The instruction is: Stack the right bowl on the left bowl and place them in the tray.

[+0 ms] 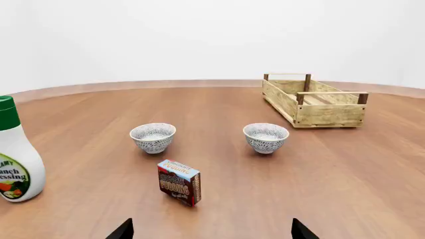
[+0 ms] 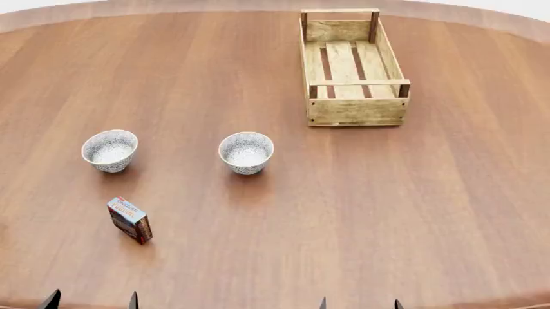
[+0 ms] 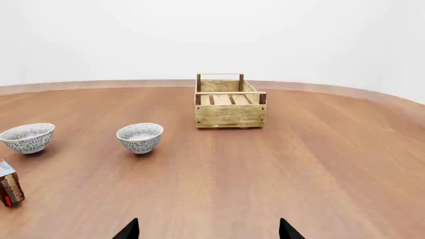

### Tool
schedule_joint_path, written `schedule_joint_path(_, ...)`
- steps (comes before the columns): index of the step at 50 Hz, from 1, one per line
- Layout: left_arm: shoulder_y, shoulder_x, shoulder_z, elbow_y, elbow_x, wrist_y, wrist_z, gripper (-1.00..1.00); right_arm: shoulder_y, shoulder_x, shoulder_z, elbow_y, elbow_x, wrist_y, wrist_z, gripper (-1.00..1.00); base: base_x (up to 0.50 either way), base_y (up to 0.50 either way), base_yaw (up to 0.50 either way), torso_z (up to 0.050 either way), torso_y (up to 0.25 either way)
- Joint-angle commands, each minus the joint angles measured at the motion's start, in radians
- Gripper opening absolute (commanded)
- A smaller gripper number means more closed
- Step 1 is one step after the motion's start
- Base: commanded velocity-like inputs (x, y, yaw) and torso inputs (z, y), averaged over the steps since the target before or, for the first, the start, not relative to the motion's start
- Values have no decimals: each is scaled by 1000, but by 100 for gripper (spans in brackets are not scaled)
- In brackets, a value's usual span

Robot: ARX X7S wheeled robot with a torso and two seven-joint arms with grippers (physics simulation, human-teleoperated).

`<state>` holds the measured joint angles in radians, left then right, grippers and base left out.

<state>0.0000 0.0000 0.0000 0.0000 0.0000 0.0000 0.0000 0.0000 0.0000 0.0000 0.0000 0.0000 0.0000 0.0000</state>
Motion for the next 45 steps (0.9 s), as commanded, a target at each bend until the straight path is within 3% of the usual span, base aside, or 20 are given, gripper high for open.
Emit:
schedule_joint_path(1,3,-16,19,8,-17,-1,-16,100,-1,15,-20,-7,7,6,28,100,0,0,0,0,0)
schedule_joint_path(27,17,-71,83,49,-77,-2,-78,100,-10,70,-90,-36,31,21,115,100,0,0,0,0,0)
schedule_joint_path(45,12,-89,105,37,-95,8,-101,100,-10,87,-110,-30,64,10,137,100,0,500,0,0,0)
